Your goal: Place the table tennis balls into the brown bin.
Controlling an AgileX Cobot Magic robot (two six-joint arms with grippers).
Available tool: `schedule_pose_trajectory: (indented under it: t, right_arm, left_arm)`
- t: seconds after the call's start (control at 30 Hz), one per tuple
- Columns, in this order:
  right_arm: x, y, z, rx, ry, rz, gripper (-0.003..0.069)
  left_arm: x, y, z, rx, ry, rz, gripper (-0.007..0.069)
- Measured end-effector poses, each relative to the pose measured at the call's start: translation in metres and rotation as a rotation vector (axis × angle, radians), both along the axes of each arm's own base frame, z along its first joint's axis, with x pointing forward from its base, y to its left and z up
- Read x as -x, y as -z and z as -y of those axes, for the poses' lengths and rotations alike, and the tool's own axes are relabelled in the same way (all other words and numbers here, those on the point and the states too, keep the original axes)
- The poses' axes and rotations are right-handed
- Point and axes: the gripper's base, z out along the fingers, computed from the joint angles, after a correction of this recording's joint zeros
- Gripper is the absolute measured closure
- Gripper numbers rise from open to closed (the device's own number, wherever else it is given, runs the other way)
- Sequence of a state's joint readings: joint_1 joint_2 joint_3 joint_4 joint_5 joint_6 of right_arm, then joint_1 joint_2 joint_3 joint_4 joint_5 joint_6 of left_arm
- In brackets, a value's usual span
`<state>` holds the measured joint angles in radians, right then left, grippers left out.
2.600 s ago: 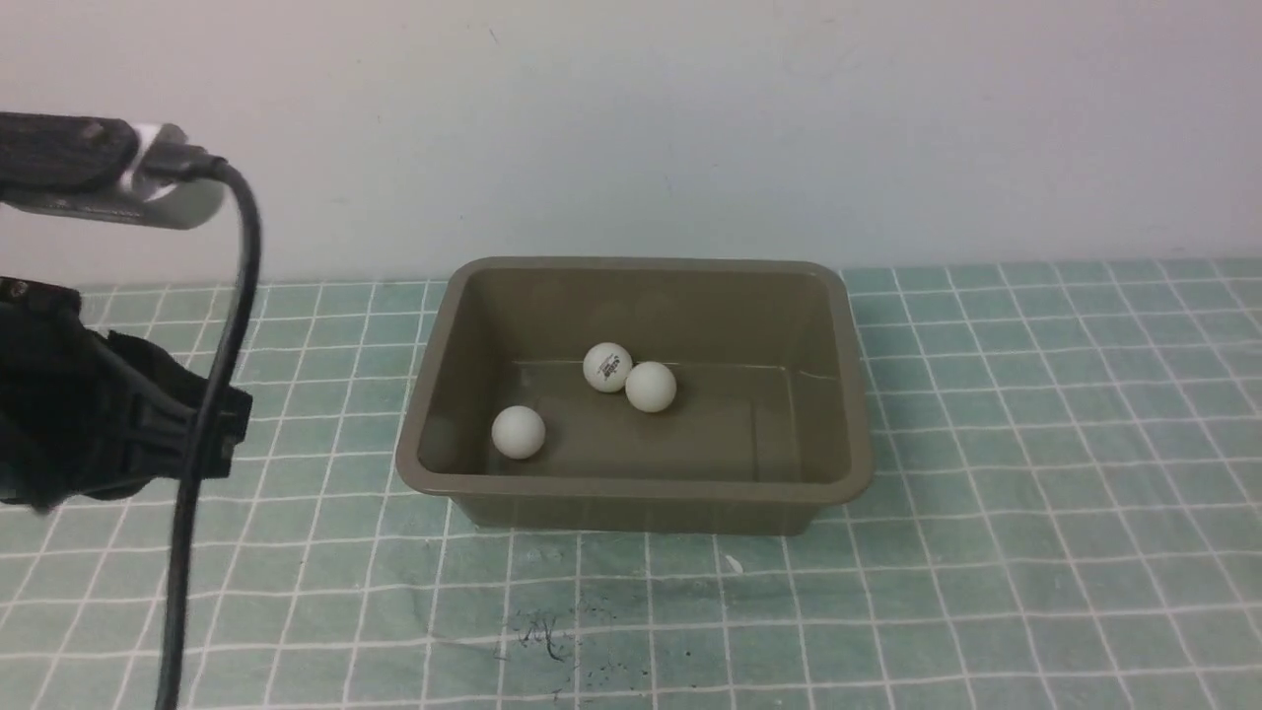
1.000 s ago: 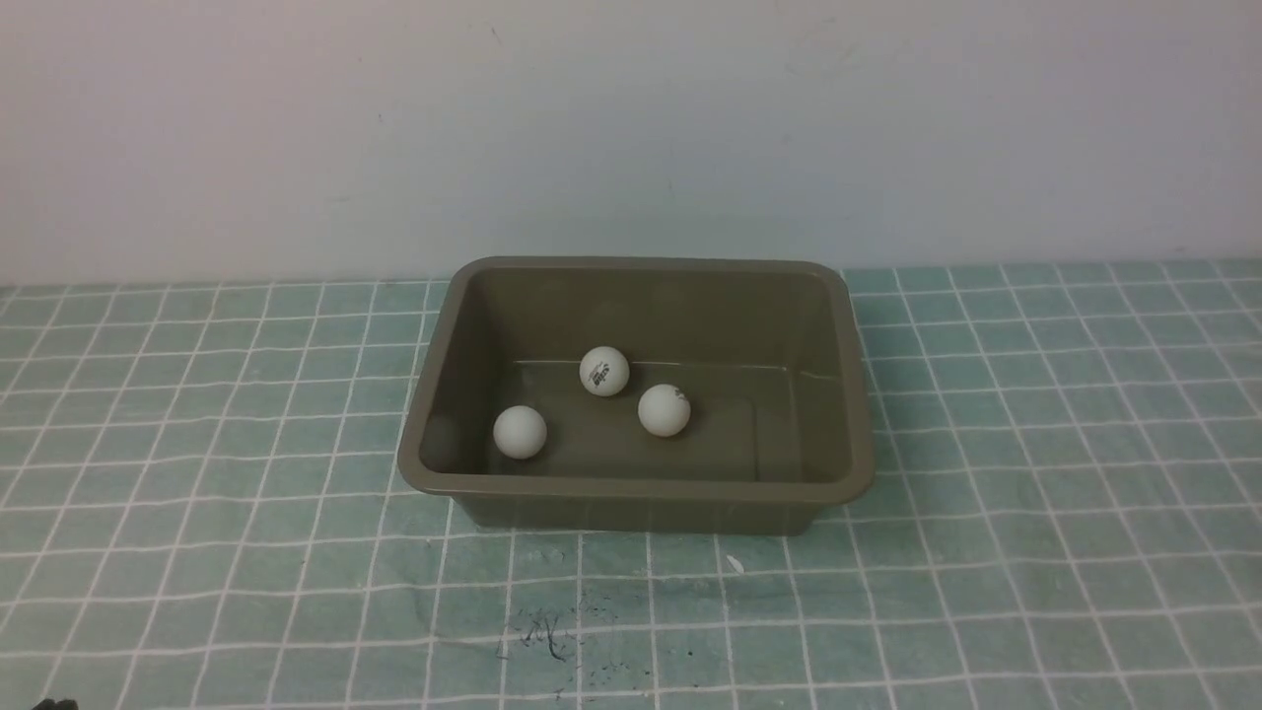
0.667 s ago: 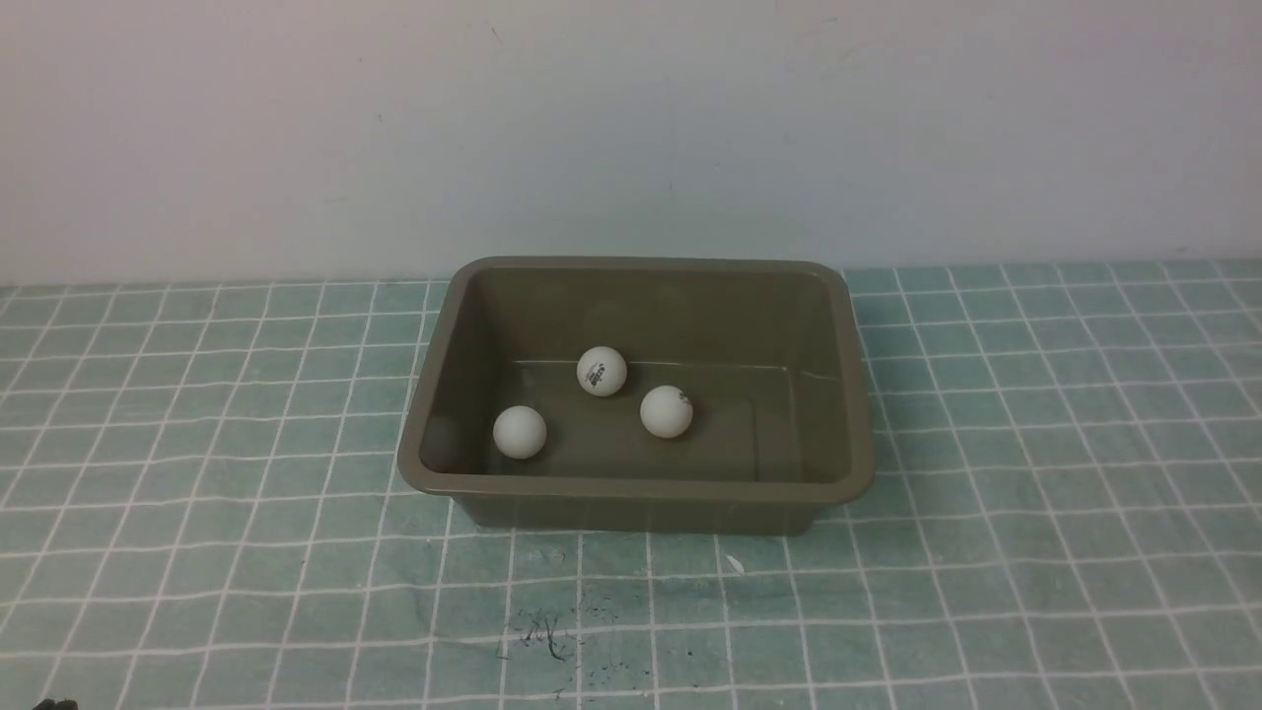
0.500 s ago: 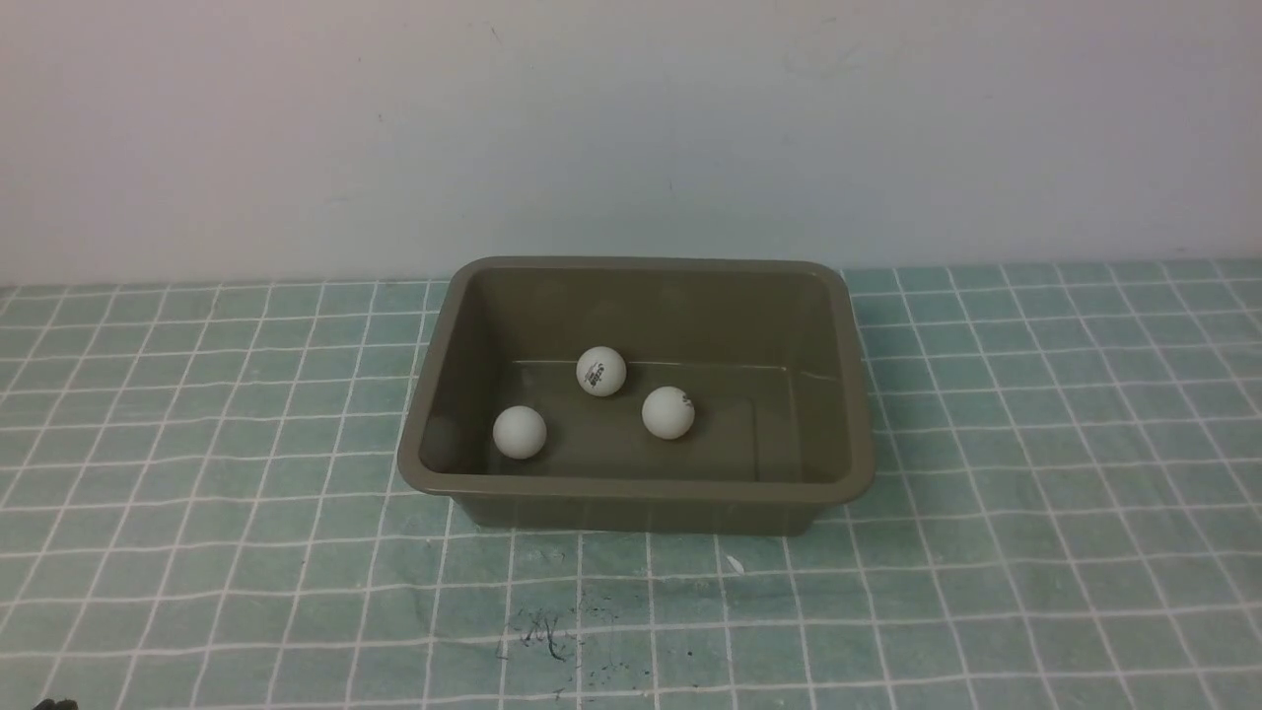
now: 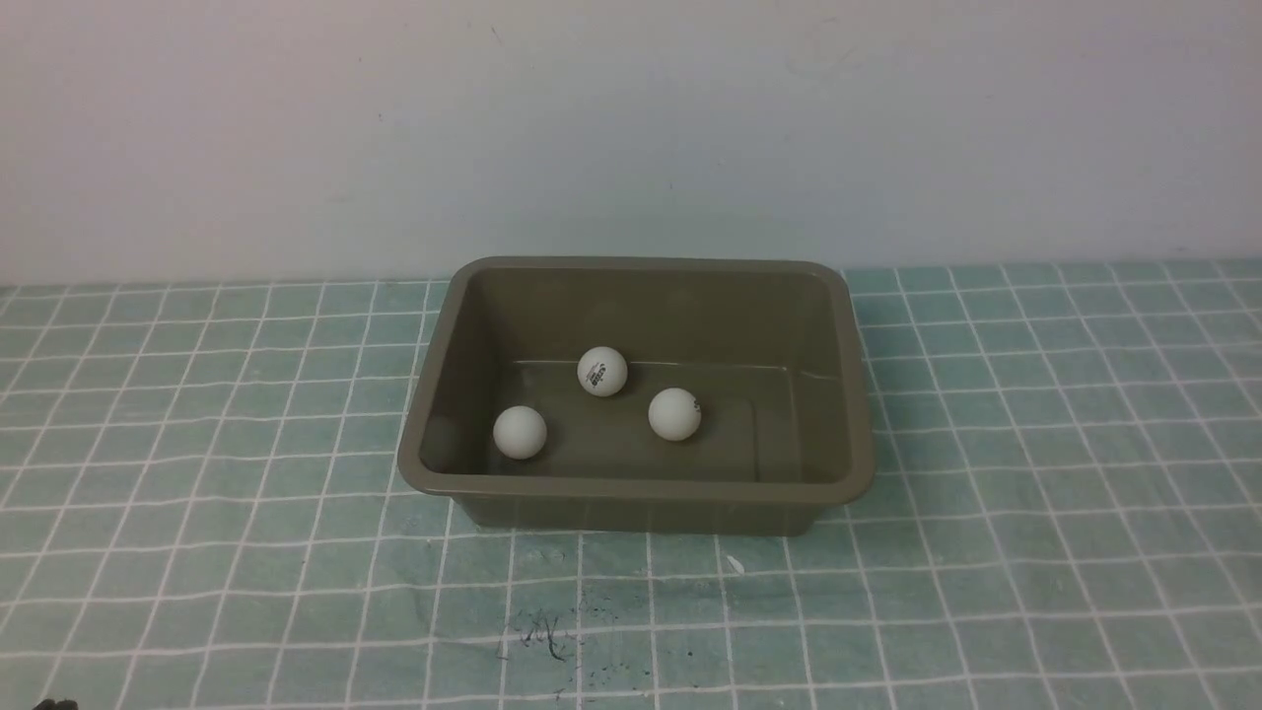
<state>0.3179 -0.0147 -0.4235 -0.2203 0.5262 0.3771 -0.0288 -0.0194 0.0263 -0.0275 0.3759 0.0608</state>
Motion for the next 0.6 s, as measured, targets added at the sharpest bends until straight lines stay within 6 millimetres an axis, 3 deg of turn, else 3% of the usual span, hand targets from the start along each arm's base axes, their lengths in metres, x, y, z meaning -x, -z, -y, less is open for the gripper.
schedule_pose_trajectory:
  t: [0.23,0.33,0.47,0.6]
  right_arm:
    - [-0.009,0.017,-0.011,0.063,-0.080,0.032,0.0672]
    - [-0.016,0.035,-0.014,0.090,-0.077,-0.010,0.0672]
    - [-0.028,0.068,-0.012,0.143,0.040,-0.105,0.0672]
    - [-0.038,0.119,-0.005,0.202,0.178,-0.263,0.0672]
  left_arm:
    - [0.000,0.000,0.000,0.000,0.000,-0.001,0.0629]
    - [0.000,0.000,0.000,0.000,0.000,-0.001,0.0629]
    - [0.000,0.000,0.000,0.000,0.000,-0.001,0.0629]
    - [0.000,0.000,0.000,0.000,0.000,-0.001,0.0629]
